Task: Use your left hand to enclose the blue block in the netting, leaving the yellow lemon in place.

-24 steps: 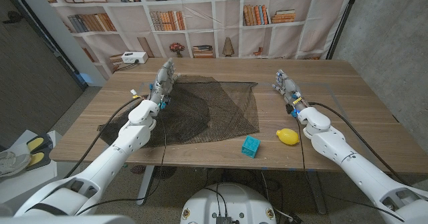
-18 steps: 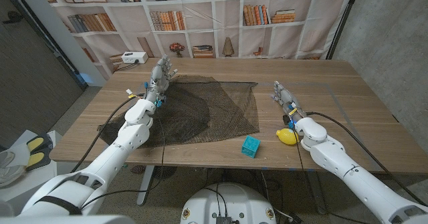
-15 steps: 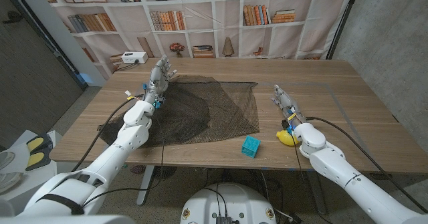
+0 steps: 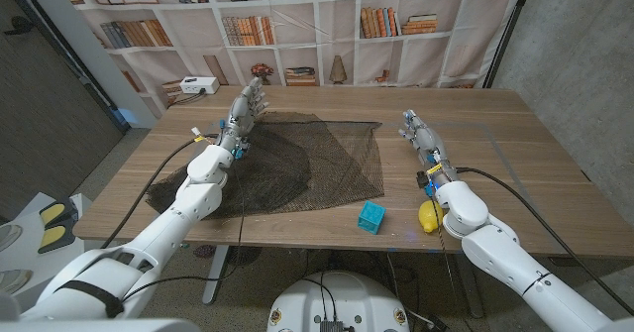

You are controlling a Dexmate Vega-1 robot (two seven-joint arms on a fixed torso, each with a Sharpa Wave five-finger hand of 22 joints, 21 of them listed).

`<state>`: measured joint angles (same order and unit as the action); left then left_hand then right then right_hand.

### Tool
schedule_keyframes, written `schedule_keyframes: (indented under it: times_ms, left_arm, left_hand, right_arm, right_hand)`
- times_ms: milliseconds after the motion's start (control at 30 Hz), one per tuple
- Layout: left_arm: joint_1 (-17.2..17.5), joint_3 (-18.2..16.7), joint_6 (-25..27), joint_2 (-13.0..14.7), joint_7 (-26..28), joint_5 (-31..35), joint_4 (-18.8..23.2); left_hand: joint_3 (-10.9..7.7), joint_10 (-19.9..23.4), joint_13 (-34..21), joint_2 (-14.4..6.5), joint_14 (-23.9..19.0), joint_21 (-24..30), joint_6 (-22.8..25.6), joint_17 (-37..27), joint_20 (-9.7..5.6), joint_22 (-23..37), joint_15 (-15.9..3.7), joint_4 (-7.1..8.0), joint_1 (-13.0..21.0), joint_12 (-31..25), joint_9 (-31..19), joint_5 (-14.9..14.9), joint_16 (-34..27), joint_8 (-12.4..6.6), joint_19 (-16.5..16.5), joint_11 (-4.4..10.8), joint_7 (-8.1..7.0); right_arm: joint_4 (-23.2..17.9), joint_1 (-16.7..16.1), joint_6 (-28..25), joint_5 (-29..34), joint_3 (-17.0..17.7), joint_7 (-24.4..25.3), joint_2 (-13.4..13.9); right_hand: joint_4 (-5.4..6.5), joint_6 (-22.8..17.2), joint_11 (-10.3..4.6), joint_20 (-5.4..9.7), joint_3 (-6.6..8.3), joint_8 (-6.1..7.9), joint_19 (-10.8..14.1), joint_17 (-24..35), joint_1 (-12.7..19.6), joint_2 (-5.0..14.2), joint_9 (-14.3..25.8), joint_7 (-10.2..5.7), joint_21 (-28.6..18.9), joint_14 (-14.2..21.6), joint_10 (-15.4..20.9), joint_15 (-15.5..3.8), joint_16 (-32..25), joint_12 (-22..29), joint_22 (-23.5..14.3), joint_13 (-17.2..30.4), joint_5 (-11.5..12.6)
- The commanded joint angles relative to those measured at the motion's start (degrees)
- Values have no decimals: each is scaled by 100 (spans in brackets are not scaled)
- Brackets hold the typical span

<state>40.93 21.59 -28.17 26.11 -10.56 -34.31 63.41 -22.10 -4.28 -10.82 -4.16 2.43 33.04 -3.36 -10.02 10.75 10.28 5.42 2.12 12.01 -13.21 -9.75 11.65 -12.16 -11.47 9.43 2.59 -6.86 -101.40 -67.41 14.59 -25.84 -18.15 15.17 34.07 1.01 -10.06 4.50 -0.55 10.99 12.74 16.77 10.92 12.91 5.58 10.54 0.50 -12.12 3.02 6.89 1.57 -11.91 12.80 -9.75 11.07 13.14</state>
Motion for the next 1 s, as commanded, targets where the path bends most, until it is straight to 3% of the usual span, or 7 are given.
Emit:
schedule_keyframes:
  times_ms: [33, 267, 533, 767, 1000]
  left_arm:
    - [-23, 592, 960, 445, 1001, 1383, 1503]
    - [-173, 940, 1448, 739, 948, 2034, 2213]
    - [-404, 1268, 1604, 989, 615, 2675, 2667]
    - [-735, 1517, 1497, 1125, 140, 3141, 2752]
    - [-963, 1641, 935, 1184, -38, 3646, 2581]
  left_hand:
    - [2, 85, -14, 99, -112, -23, 62, -19, 44, 30, 51, -69, 33, -54, -30, -12, -14, -17, -44, -27, -34]
    - [21, 97, -21, 164, -196, -28, 70, -24, 81, 32, 43, -127, 64, -47, -33, -23, -22, 2, -102, -27, -70]
    - [27, 99, -25, 189, -195, -37, 72, -27, 94, 35, 44, -159, 82, -41, -35, -27, -6, 13, -124, -47, -97]
    - [25, 104, -28, 190, -182, -46, 83, -31, 94, 37, 23, -179, 95, -37, -37, -30, 11, 18, -137, -41, -92]
    - [21, 149, -34, 187, -213, -55, 55, -36, 58, 42, -32, -202, 110, -46, -40, -36, 13, 40, -160, -11, -106]
  right_arm:
    - [552, 88, 766, -507, 356, -793, 228]
    - [578, -145, 978, -721, 583, -952, 359]
    - [375, -479, 1104, -731, 753, -917, 447]
    - [102, -832, 1150, -619, 869, -723, 455]
    - [-215, -1178, 1172, -373, 964, -440, 407]
  right_hand:
    - [-39, -77, 9, -87, 4, 10, 7, 3, 27, -22, 13, -10, -21, 60, 59, 86, -49, 12, -31, 14, -10]
    - [-36, -80, 15, -225, 2, -20, -52, 9, 10, -18, 14, -47, 15, 82, 67, 205, -40, -6, -34, 16, -18]
    - [-25, -65, 29, -411, 1, -54, -111, 19, -16, -5, 16, -95, 43, 134, 56, 309, -47, -30, -40, 18, -27]
    - [-19, -59, 37, -432, 2, -69, -123, 24, -28, 2, 17, -105, 48, 155, 51, 339, -49, -40, -42, 19, -31]
    - [-16, -62, 34, -431, 2, -75, -121, 26, -36, 6, 18, -112, 48, 170, 54, 344, -51, -44, -44, 20, -35]
